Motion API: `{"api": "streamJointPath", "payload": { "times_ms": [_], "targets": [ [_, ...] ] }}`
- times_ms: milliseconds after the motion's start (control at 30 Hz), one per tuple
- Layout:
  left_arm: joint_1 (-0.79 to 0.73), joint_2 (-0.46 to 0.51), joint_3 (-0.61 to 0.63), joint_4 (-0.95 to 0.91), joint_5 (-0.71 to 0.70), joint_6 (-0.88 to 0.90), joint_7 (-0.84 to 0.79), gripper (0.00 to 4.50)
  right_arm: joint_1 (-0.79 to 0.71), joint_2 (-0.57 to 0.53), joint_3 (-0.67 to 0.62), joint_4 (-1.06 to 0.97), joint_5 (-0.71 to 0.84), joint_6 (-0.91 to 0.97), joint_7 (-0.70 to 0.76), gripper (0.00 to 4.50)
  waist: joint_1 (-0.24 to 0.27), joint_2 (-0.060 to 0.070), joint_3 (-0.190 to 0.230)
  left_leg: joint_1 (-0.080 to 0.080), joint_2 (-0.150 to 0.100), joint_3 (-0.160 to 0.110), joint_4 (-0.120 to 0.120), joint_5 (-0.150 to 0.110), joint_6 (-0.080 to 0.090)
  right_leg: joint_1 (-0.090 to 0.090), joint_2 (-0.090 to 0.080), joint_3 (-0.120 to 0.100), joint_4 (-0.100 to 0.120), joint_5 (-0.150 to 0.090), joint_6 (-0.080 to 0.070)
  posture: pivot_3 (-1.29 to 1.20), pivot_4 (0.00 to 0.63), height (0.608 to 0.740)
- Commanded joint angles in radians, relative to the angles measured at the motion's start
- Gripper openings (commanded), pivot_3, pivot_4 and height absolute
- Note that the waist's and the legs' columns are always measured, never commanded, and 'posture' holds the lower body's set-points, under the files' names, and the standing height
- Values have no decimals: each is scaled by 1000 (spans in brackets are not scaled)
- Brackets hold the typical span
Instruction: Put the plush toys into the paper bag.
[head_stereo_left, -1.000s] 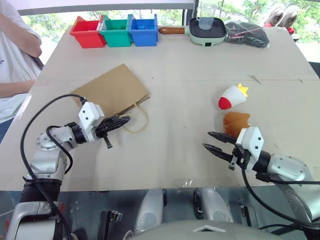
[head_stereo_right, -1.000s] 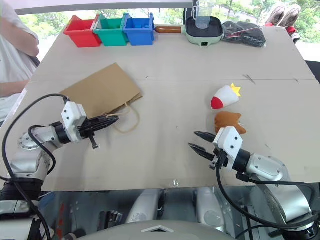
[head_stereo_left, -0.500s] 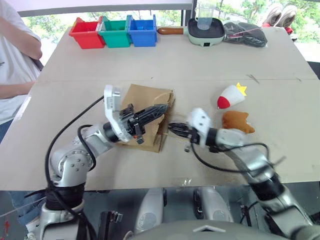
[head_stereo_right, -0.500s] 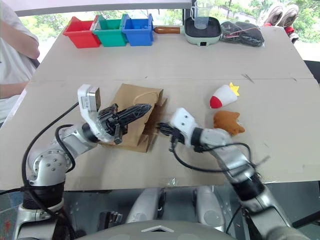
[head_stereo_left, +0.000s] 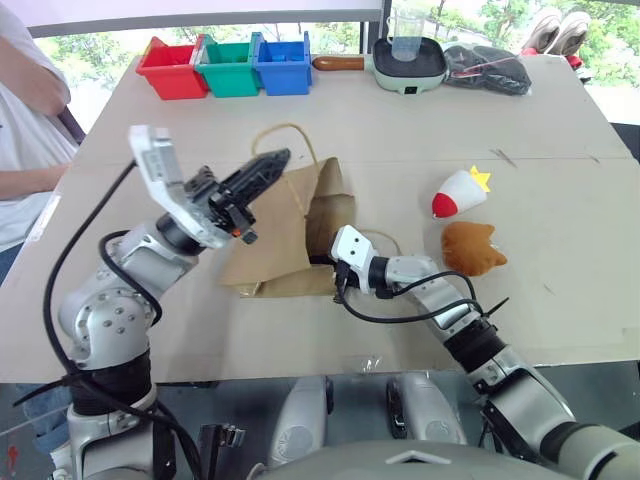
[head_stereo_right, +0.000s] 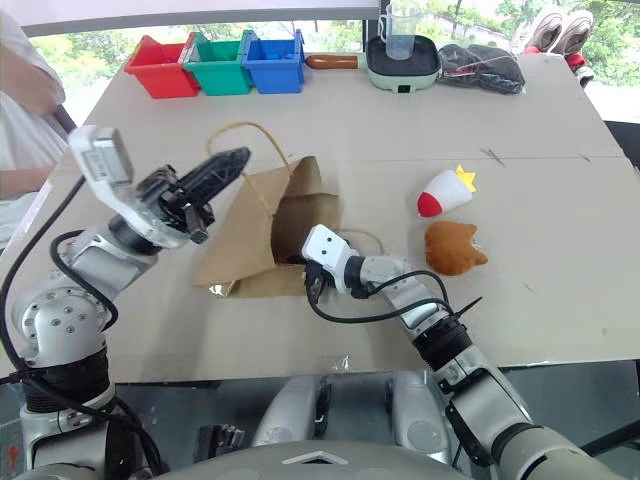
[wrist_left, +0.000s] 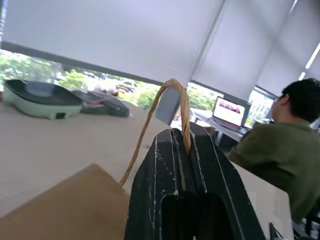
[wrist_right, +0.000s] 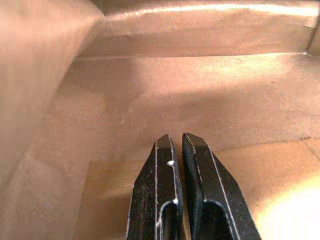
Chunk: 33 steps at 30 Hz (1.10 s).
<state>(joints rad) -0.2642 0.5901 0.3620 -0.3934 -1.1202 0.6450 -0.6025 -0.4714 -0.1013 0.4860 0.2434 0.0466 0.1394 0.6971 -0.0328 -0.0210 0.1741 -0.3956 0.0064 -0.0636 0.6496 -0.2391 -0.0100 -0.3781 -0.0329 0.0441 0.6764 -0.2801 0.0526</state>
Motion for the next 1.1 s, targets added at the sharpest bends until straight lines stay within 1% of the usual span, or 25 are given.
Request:
{"api": "streamJointPath", "payload": {
  "times_ms": [33,67,100,133,200,233,300,333,400,433,467,500,600,667,700,767,800,833,867,900,933,967,1000,1067,1100],
  "targets": [
    [23,43,24,-43,6,-8,-53,0,46,-40,-38,-109,-27,62,-40,61,1,0,0,0,0,0,0,0,0,0,0,0,0,0,0,0,150,740],
    [31,49,13,-46,12,-11,-72,0,49,-42,-70,-149,48,129,5,61,1,0,0,-1,0,0,0,0,0,0,-1,0,0,0,0,0,150,740],
    [40,52,4,-46,22,-16,-88,0,49,-51,-95,-177,74,139,16,61,1,0,0,-1,0,0,0,0,0,0,-1,0,0,0,0,0,150,740],
    [50,54,-8,-45,45,-30,-111,0,48,-71,-112,-207,84,139,30,288,2,0,0,-1,0,0,0,0,0,0,-1,0,0,0,0,0,150,740],
    [62,51,-24,-46,70,-43,-137,0,56,-112,-146,-279,94,159,32,909,2,1,1,-1,0,0,0,0,0,0,-1,0,0,0,0,0,150,740],
    [65,51,-38,-45,88,-53,-152,0,68,-129,-184,-346,134,207,31,1296,2,1,1,-1,0,0,0,0,0,0,-1,0,0,0,0,0,150,740],
    [68,47,-60,-42,116,-68,-179,0,95,-165,-249,-474,191,283,18,2446,1,1,1,-1,0,0,-1,0,0,-1,0,0,-1,0,0,0,150,740],
    [62,39,-69,-38,125,-74,-181,0,120,-201,-282,-557,200,314,10,2726,1,1,1,-2,0,0,-1,0,0,-1,0,0,-1,0,0,0,150,740],
    [47,21,-92,-26,145,-89,-187,0,190,-271,-392,-755,243,425,-34,3655,6,3,2,-3,1,0,-2,0,0,-2,-1,0,-2,0,0,0,150,740],
    [41,14,-104,-18,160,-100,-193,0,227,-306,-450,-842,242,495,-71,3991,9,3,3,-3,1,-1,-2,0,0,-2,-1,0,-3,0,0,0,150,740],
    [37,8,-111,-13,172,-108,-198,0,249,-329,-485,-895,243,547,-99,3991,14,3,3,-5,1,-1,-2,0,0,-2,-1,0,-4,0,0,0,150,740],
    [32,4,-114,-8,177,-111,-201,0,270,-374,-508,-945,212,616,-131,3991,16,3,2,-4,1,0,-2,0,0,-2,-2,0,-4,0,0,0,150,740],
    [15,-9,-120,8,188,-120,-206,0,334,-468,-572,-1031,178,819,-203,3991,15,3,2,-4,0,2,-2,0,0,-2,-1,1,-5,0,0,0,150,740],
    [1,-20,-130,18,191,-121,-212,0,365,-465,-602,-1025,189,959,-249,3991,17,2,2,-3,0,2,-2,0,0,-1,0,0,-5,0,0,0,150,740],
    [-4,-26,-134,22,192,-121,-215,0,369,-458,-598,-1009,191,993,-265,3991,16,2,2,-3,0,2,-2,0,0,-1,0,0,-5,0,0,0,150,740],
    [-11,-34,-148,28,202,-124,-227,0,378,-451,-564,-969,200,992,-263,3991,14,2,2,-3,0,3,-2,0,0,-1,0,1,-5,0,0,0,150,740],
    [-16,-37,-155,30,205,-125,-235,0,381,-429,-555,-934,203,977,-269,3991,13,2,2,-3,0,3,-2,0,0,-1,0,2,-5,0,0,0,150,740],
    [-19,-38,-159,32,208,-125,-241,0,381,-413,-551,-910,206,967,-274,3462,13,2,2,-3,0,4,-2,0,0,-1,0,2,-5,0,0,0,150,740],
    [-27,-40,-163,36,211,-129,-250,0,384,-402,-540,-872,196,925,-277,3246,13,2,2,-3,0,4,-2,0,0,-1,0,2,-5,0,0,0,150,740],
    [-34,-41,-166,39,211,-133,-261,0,386,-396,-531,-846,183,880,-282,2702,13,2,2,-3,0,4,-2,0,0,-1,0,2,-5,0,0,0,150,740],
    [-40,-44,-166,41,208,-134,-267,0,388,-399,-521,-833,167,833,-284,2346,13,2,2,-3,0,4,-2,0,1,-1,0,2,-5,0,0,0,150,740],
    [-45,-49,-163,38,192,-130,-274,0,394,-408,-515,-835,160,790,-277,1755,13,2,2,-3,0,5,-2,0,1,-1,0,2,-5,0,0,0,150,740],
    [-46,-52,-161,32,176,-122,-279,0,402,-421,-512,-846,153,748,-267,1482,13,2,2,-3,0,5,-2,0,1,-1,0,2,-5,0,0,0,150,740],
    [-47,-55,-159,23,151,-107,-292,0,415,-439,-516,-876,160,652,-226,480,13,2,2,-3,0,5,-2,0,1,-1,1,2,-5,0,0,0,150,740],
    [-46,-56,-162,17,141,-102,-297,0,413,-434,-533,-898,190,620,-201,103,13,2,2,-3,1,4,-2,0,1,-1,1,2,-5,0,0,0,150,740]
  ]
}}
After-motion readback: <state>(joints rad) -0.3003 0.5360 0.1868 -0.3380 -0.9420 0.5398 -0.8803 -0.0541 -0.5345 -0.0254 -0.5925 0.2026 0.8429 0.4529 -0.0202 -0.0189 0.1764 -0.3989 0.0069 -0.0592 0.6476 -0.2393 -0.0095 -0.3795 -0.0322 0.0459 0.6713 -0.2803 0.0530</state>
